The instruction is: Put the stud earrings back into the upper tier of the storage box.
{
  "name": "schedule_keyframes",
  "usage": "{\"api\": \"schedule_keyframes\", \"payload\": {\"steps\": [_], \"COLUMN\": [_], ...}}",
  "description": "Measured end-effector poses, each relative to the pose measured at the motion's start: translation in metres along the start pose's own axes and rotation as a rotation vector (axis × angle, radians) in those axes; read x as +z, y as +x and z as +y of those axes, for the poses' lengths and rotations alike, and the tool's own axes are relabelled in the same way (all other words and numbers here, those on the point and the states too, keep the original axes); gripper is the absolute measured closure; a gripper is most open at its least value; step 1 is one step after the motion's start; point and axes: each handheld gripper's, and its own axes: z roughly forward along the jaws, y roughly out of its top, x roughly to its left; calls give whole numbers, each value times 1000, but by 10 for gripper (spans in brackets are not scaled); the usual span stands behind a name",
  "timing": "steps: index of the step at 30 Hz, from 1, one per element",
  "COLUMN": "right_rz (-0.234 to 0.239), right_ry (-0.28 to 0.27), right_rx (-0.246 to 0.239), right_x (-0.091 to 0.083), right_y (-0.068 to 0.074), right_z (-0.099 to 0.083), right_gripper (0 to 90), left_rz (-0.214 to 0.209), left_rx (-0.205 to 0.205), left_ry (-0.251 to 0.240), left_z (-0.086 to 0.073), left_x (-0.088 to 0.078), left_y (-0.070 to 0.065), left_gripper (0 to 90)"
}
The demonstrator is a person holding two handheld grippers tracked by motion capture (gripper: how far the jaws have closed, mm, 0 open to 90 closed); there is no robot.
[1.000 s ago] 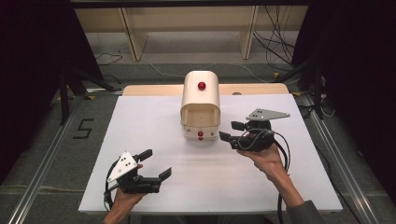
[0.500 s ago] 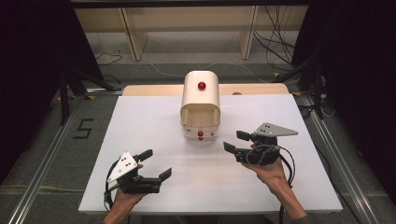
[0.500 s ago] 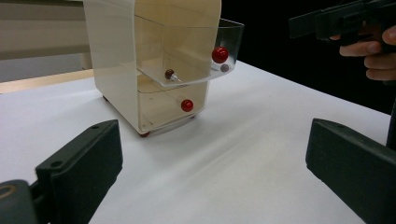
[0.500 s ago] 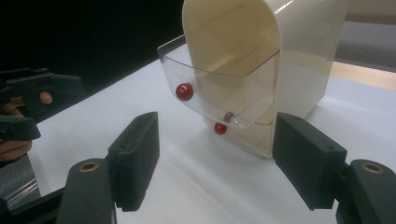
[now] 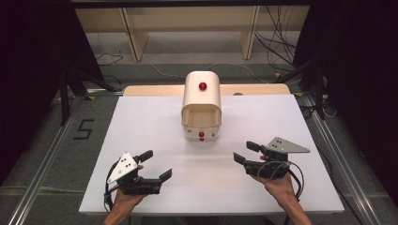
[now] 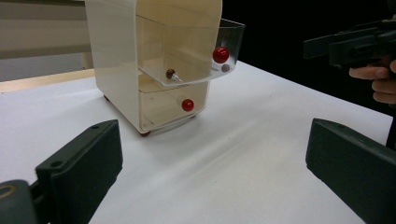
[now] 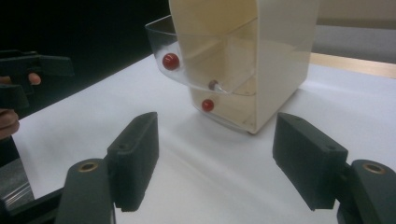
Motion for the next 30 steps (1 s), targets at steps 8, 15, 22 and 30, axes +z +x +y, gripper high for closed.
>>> {"api": "schedule_keyframes", "payload": {"steps": [8, 15, 22, 30], "right_rz": [-15, -25, -38, -34], "right_ry": [-23, -33, -51, -46], "right_rx": [6, 0, 9, 0], "right_x": [-11, -17, -27, -28], "right_y": [-4, -6, -5, -4], "right_z": [-16, -31, -36, -39], "right_gripper": [313, 253, 236, 231], "left_rz": [-2, -6, -16, -17], "left_rx": [-2, -3, -4, -4], "left_ry": [6, 9, 18, 20], "left_z": [0, 0, -1, -1], "left_x": [0, 0, 1, 1], "left_y": [0, 0, 0, 0], "left_gripper": [34, 34, 34, 35]}}
